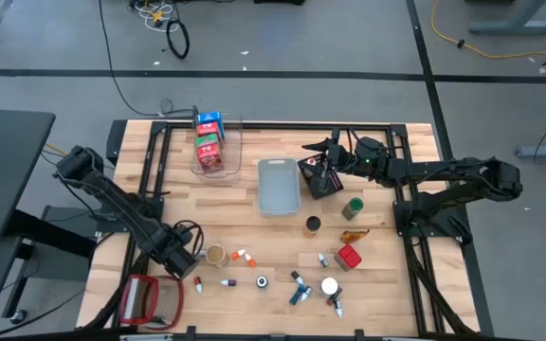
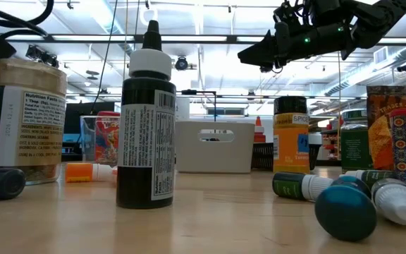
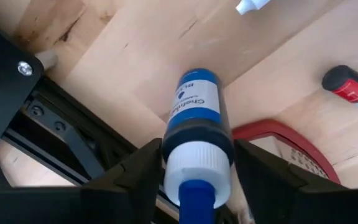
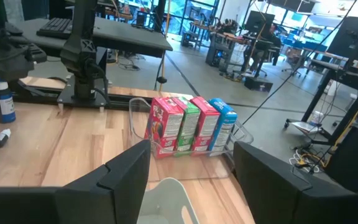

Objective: Pick & Place Kitchen Items
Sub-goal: Put the blue food coloring bottle into the black bin

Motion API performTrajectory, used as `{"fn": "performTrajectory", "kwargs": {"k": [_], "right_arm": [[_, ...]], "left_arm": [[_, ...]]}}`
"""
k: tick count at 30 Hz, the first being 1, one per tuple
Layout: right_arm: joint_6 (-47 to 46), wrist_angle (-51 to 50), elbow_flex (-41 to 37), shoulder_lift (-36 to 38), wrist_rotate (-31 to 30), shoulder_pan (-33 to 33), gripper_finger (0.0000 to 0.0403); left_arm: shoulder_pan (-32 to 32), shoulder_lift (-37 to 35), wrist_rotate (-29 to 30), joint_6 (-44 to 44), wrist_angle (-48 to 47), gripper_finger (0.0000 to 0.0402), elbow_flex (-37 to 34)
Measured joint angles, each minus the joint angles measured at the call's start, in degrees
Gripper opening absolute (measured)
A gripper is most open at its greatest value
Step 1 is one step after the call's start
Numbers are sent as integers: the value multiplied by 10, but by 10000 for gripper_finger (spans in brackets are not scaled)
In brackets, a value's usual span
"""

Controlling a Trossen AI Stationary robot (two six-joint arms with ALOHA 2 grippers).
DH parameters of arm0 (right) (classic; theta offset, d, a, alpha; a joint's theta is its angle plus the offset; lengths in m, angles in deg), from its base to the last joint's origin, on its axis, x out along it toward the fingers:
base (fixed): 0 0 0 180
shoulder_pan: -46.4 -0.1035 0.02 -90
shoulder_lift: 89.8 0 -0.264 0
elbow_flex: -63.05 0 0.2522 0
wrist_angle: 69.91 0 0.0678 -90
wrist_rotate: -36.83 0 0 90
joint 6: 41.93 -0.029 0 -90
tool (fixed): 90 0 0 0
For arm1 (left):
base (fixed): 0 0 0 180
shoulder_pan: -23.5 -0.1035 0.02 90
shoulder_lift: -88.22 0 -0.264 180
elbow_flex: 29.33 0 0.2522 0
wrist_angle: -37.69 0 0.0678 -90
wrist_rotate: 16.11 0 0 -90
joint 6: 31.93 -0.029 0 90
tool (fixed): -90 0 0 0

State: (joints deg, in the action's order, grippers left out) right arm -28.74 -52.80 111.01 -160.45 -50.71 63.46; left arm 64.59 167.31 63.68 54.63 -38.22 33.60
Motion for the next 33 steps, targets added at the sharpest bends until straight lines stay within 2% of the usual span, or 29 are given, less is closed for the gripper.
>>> {"fn": "performTrajectory", "kwargs": {"k": [5, 13, 17, 21, 24, 28, 31, 33], "right_arm": [[0, 0, 0, 0, 0, 0, 240], [0, 0, 0, 0, 0, 0, 240], [0, 9, 0, 0, 0, 0, 240], [-4, 32, 0, 0, 5, 0, 240], [-6, 46, 0, 0, 34, 0, 240], [-12, 79, -1, -8, 117, 0, 240], [-42, 122, -1, -26, 173, -1, 240], [-57, 154, -1, -40, 185, -3, 240]], "left_arm": [[1, 0, 8, -2, 0, 160, 0], [0, 0, -8, -20, 4, 171, 21], [-5, 0, 11, -36, -42, 159, 63], [-18, 0, 17, -48, -143, 157, 123], [-31, 0, 49, -65, -206, 168, 180], [-57, 0, 121, -90, -279, 170, 265], [-88, -2, 177, -125, -277, 161, 313], [-104, -4, 204, -153, -277, 159, 344]]}}
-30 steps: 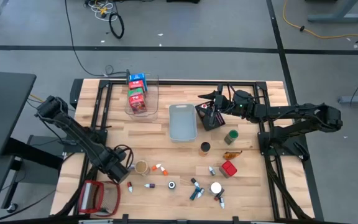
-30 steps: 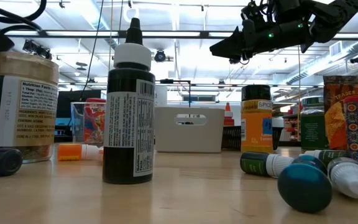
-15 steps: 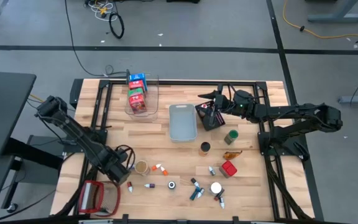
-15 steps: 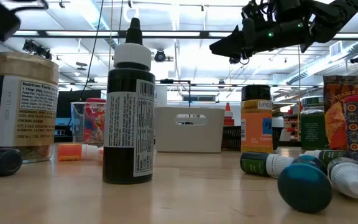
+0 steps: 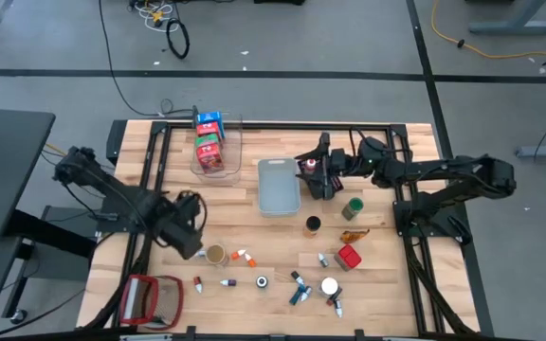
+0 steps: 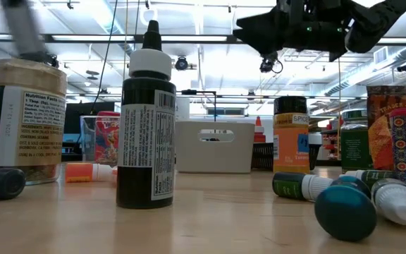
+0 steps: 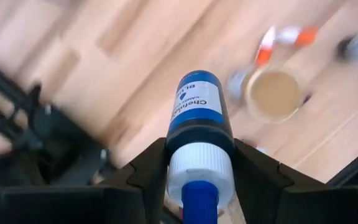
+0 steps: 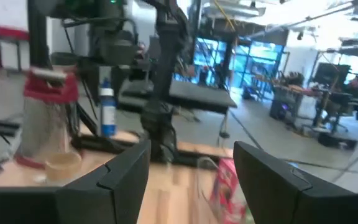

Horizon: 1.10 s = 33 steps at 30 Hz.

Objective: Pick & Place Kitchen Items
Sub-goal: Put the blue food coloring bottle into the black bin

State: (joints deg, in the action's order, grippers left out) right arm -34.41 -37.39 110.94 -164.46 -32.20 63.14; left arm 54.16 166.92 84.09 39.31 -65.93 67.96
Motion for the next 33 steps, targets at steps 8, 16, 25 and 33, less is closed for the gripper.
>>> {"fn": "performTrajectory", "kwargs": {"k": [8, 16, 25, 33], "right_arm": [[0, -64, 78, -58, -2, -37, 240], [5, -186, 207, -170, -55, -82, 240], [-52, -188, 288, -249, -50, -115, 240], [-101, -185, 315, -263, -49, -120, 240]], "left_arm": [[-79, 0, 33, -144, -2, 166, 44], [-162, 2, 69, -338, 69, 167, 44], [-226, 2, 59, -533, 155, 162, 44], [-259, 6, 37, -636, 202, 165, 44]]}}
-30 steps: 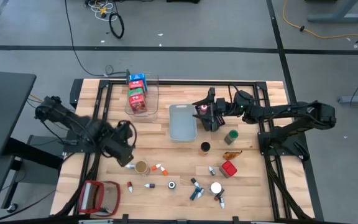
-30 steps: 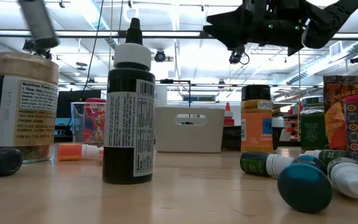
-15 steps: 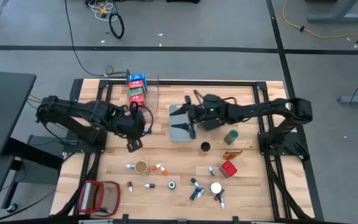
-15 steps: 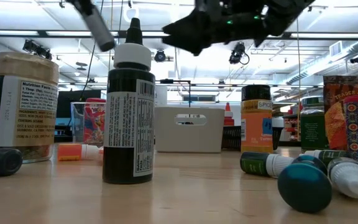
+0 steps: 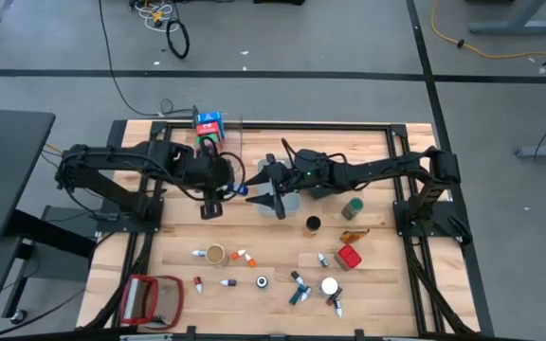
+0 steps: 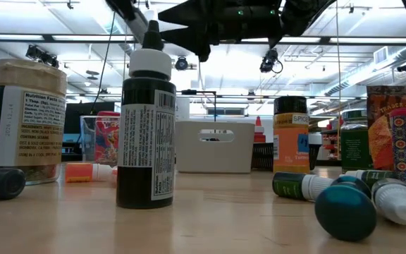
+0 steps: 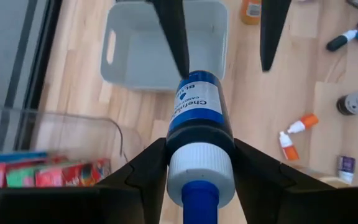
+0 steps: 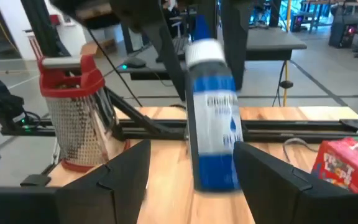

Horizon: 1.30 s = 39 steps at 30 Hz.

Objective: Pick & Place Kitchen Items
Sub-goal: Put the blue food coloring bottle into the black bin

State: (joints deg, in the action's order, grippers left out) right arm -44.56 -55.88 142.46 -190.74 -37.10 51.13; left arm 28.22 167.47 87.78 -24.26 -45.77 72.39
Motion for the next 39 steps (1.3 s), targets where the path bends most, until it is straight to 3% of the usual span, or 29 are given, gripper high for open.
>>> {"fn": "performTrajectory", "kwargs": {"k": [8, 14, 18, 22, 39], "right_arm": [[11, -2, 0, 0, -57, 0, 240], [12, -6, 0, 0, -10, 0, 240], [6, -15, 0, 0, -58, -2, 240], [11, -38, 1, 1, -57, -1, 240], [22, -96, 0, 13, -69, 0, 242]], "left_arm": [[-18, 28, -47, -95, 31, 169, 0], [-26, 59, -46, -174, 43, 164, -2], [-30, 74, -48, -219, 76, 167, -1], [-31, 82, -44, -263, 93, 169, -1], [-31, 83, -25, -283, 100, 171, 0]]}}
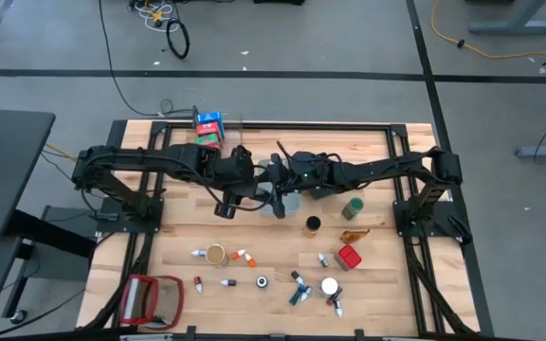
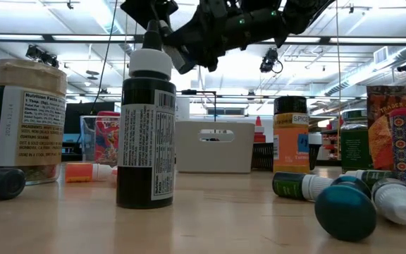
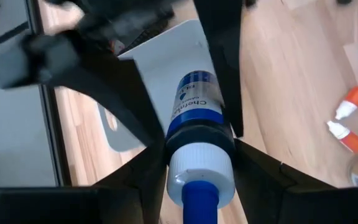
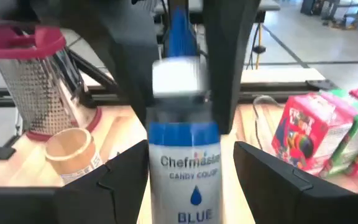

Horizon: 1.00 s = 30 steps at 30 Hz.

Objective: Pick & Place Kitchen Items
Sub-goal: Put the blue food coloring bottle into the black bin

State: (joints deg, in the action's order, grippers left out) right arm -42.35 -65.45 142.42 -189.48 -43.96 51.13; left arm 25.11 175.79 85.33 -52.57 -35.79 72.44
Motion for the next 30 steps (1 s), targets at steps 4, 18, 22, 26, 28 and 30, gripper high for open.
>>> {"fn": "performTrajectory", "kwargs": {"k": [4, 18, 22, 26, 28, 30], "right_arm": [[-6, -26, 1, 2, 0, 0, 255], [-4, -48, 0, -3, -34, -1, 232], [-2, -43, 0, -3, -32, -1, 196], [3, -38, 0, -3, -32, -1, 169], [6, -38, 0, -3, -25, -1, 162], [8, -38, 0, -3, -18, -1, 161]], "left_arm": [[0, 0, -1, -8, -3, 171, 0], [0, 0, 1, -21, 17, 171, 0], [0, 0, 3, -20, 17, 171, 0], [-1, 0, 2, -5, 16, 171, 0], [-1, 0, 0, 0, 15, 171, 0], [0, 0, -1, 3, 16, 171, 0]]}}
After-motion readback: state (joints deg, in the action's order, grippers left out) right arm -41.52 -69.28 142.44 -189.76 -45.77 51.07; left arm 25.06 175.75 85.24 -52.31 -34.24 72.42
